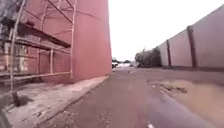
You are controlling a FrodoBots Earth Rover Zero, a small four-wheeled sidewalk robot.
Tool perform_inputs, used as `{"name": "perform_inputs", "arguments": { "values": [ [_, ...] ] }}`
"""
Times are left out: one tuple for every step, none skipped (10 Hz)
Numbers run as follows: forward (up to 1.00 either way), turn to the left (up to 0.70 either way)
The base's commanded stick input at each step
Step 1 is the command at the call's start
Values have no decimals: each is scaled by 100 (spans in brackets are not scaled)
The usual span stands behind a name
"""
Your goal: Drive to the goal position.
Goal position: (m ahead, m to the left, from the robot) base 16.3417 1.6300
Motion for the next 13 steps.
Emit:
{"name": "perform_inputs", "arguments": {
  "values": [
    [45,0],
    [45,-8],
    [45,-21],
    [45,-26],
    [45,-27],
    [45,-20],
    [45,-3],
    [45,-1],
    [45,-9],
    [45,-22],
    [45,-26],
    [45,-21],
    [45,0]
  ]
}}
